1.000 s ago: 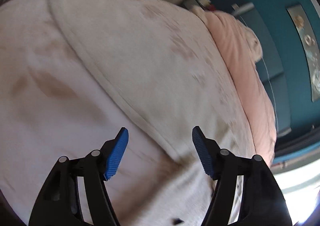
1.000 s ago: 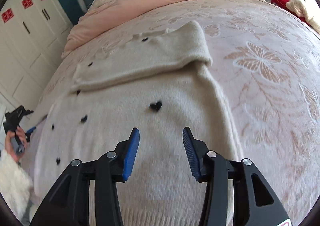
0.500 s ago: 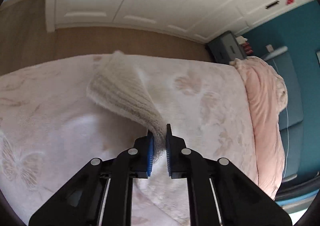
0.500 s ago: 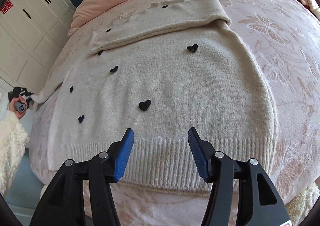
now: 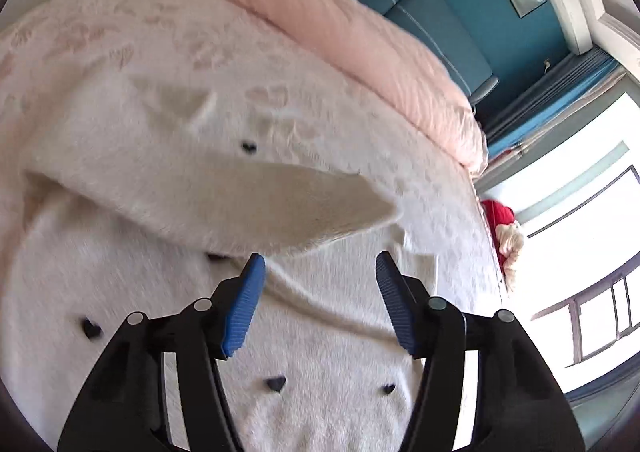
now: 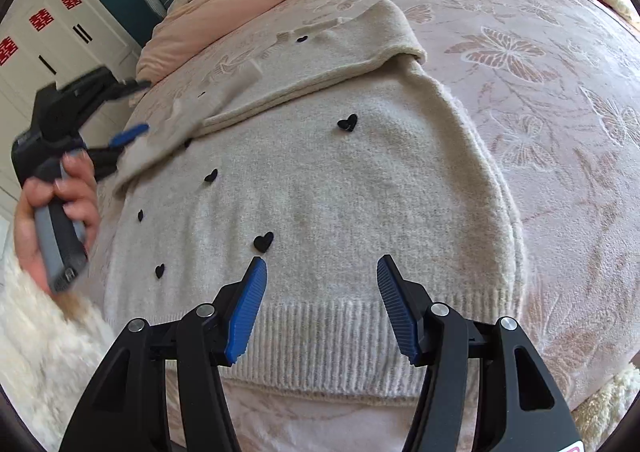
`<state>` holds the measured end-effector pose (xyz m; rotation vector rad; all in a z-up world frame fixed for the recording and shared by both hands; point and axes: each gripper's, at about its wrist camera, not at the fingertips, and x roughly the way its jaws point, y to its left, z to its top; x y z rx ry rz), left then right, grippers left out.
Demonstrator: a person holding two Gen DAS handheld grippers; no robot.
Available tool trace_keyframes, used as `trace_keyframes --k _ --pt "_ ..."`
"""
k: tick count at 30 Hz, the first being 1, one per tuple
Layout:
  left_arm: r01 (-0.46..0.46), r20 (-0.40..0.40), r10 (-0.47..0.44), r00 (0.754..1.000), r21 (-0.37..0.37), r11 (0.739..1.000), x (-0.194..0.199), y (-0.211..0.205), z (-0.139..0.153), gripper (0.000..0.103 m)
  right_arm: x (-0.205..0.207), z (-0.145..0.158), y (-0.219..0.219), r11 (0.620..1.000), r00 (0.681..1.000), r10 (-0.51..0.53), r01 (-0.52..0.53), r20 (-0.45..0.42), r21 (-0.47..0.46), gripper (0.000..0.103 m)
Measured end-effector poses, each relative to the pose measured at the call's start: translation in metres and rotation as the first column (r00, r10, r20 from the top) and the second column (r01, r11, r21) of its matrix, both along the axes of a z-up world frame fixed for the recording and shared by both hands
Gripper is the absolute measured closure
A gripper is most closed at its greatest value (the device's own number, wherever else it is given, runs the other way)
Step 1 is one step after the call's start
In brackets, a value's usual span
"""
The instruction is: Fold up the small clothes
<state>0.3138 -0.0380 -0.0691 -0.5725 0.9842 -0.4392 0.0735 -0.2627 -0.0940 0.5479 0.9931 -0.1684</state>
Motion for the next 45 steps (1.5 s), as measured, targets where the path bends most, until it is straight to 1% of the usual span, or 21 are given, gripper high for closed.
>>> trace_keyframes --k 3,6,9,12,18,19,20,21,23,24,26,29,30,32,34,35,38,40,41,43,45 --pt "-0.046 -0.091 0.043 0.995 -0.033 0.998 -0.028 0.013 -0.038 0.047 0.021 0.007 -0.010 0.999 0.999 0.037 -0.036 0.029 -0.009 0.042" --pt "-0.199 -0.184 0.180 0.966 -0.090 0.976 -0.039 0.066 -0.060 0.046 0.074 0.010 -0.011 0.994 0.992 0.104 -0.106 0.067 0.029 0.038" --pt "-0.346 -0.244 0.311 0.919 -0.117 0.931 -0.028 0.125 -0.066 0.046 0.143 0.008 -0.006 0.988 0.986 0.139 -0.144 0.091 0.050 0.038" --pt "-0.456 -0.232 0.416 0.879 -0.157 0.876 -0.003 0.171 -0.054 0.046 0.212 0.002 -0.001 0.984 0.988 0.116 -0.129 0.104 0.123 0.038" --pt "-0.566 -0.399 0.450 0.799 -0.250 0.785 0.040 0.206 -0.080 0.046 0.295 -0.038 0.010 0.974 1.000 0.021 -0.016 -0.021 0.226 0.038" --pt "-0.581 -0.425 0.447 0.788 -0.269 0.768 0.042 0.204 -0.086 0.046 0.300 -0.040 0.014 0.973 1.000 0.017 -0.011 -0.023 0.231 0.045" --pt "-0.593 -0.444 0.443 0.779 -0.290 0.751 0.045 0.202 -0.092 0.047 0.305 -0.039 0.020 0.975 1.000 0.024 -0.020 -0.015 0.223 0.071" --pt "-0.611 -0.464 0.449 0.763 -0.293 0.735 0.047 0.202 -0.096 0.053 0.311 -0.035 0.026 0.978 0.999 0.043 -0.040 -0.009 0.203 0.088" --pt "-0.638 -0.477 0.468 0.744 -0.301 0.708 0.051 0.208 -0.098 0.079 0.315 -0.009 0.033 0.975 0.994 0.069 -0.085 0.083 0.205 0.095" --pt "-0.640 -0.471 0.473 0.744 -0.299 0.708 0.054 0.210 -0.094 0.097 0.315 0.012 0.032 0.971 0.984 0.074 -0.108 0.162 0.212 0.096" --pt "-0.632 -0.415 0.497 0.762 -0.309 0.711 0.056 0.213 -0.076 0.097 0.300 0.065 0.030 0.968 0.941 0.088 -0.157 0.326 0.193 0.096" --pt "-0.555 -0.284 0.481 0.829 -0.320 0.768 0.053 0.206 -0.038 0.097 0.260 0.113 0.012 0.986 0.868 0.096 -0.149 0.487 0.071 0.097" --pt "-0.525 -0.259 0.462 0.848 -0.301 0.796 0.052 0.197 -0.033 0.097 0.255 0.106 0.002 0.992 0.879 0.093 -0.122 0.467 0.032 0.097" --pt "-0.477 -0.257 0.420 0.871 -0.228 0.849 0.057 0.175 -0.042 0.097 0.261 0.053 -0.022 0.998 0.955 0.068 -0.062 0.289 -0.030 0.097" --pt "-0.456 -0.302 0.405 0.863 -0.122 0.882 0.058 0.154 -0.066 0.097 0.264 -0.011 -0.045 1.000 0.998 0.026 -0.025 0.061 -0.017 0.097" --pt "-0.451 -0.327 0.404 0.855 -0.082 0.888 0.057 0.145 -0.076 0.097 0.259 -0.025 -0.052 1.000 1.000 0.016 -0.016 0.026 0.000 0.097" --pt "-0.467 -0.333 0.430 0.839 -0.038 0.883 0.048 0.133 -0.086 0.097 0.238 0.000 -0.062 0.997 0.986 -0.008 -0.005 0.165 0.080 0.097" --pt "-0.473 -0.325 0.439 0.838 -0.030 0.880 0.044 0.131 -0.087 0.097 0.229 0.014 -0.062 0.998 0.969 0.003 -0.018 0.245 0.060 0.097" --pt "-0.475 -0.327 0.441 0.836 -0.027 0.880 0.042 0.131 -0.089 0.096 0.235 0.002 -0.061 0.999 0.980 0.015 -0.022 0.197 0.030 0.097" --pt "-0.476 -0.324 0.447 0.833 -0.010 0.879 0.037 0.129 -0.092 0.096 0.248 -0.046 -0.066 0.997 1.000 0.009 -0.010 0.011 0.073 0.097" --pt "-0.476 -0.316 0.451 0.835 -0.003 0.879 0.038 0.130 -0.091 0.096 0.242 -0.038 -0.069 0.995 0.997 -0.007 -0.001 0.083 0.098 0.097"
